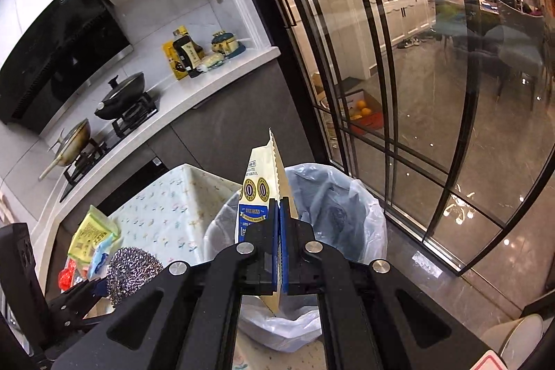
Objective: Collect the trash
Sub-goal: 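Carry scrubber and wrapper over the bin and open both grippers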
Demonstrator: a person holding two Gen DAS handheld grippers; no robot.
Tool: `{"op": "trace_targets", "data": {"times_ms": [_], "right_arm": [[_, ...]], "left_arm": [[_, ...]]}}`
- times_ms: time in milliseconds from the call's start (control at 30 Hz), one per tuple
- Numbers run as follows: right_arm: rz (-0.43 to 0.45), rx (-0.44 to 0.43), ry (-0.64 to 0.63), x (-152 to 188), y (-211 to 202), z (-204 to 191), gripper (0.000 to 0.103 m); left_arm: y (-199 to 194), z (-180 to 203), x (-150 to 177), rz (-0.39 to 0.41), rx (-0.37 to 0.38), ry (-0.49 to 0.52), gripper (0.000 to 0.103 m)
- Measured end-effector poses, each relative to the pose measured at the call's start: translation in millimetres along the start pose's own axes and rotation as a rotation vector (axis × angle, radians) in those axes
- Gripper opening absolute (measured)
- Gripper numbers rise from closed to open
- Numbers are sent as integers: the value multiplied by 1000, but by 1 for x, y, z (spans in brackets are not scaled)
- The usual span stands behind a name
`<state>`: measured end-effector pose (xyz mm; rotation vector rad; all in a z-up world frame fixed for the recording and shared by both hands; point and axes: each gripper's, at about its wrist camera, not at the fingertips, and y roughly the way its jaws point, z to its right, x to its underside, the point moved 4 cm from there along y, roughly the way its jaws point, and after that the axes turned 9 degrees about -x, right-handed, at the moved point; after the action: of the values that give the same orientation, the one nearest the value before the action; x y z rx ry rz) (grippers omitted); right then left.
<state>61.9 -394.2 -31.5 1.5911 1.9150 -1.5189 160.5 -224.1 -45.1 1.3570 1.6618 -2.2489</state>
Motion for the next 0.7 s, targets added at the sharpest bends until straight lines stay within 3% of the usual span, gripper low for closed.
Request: {"op": "trace_targets", "data": {"times_ms": [433, 533, 633, 700], "right_arm": [[-34, 29, 20, -2, 26, 9, 3], [-30, 33, 13, -3, 29, 5, 7], [-37, 32, 9, -2, 31, 3, 12], [-33, 31, 12, -2, 30, 1, 21]], "left_arm": [[31, 23, -22, -14, 53, 21, 71], [31, 24, -22, -8, 49, 18, 72], [29, 23, -25, 4, 46, 15, 84], [27, 23, -28, 15, 40, 9, 86]]}}
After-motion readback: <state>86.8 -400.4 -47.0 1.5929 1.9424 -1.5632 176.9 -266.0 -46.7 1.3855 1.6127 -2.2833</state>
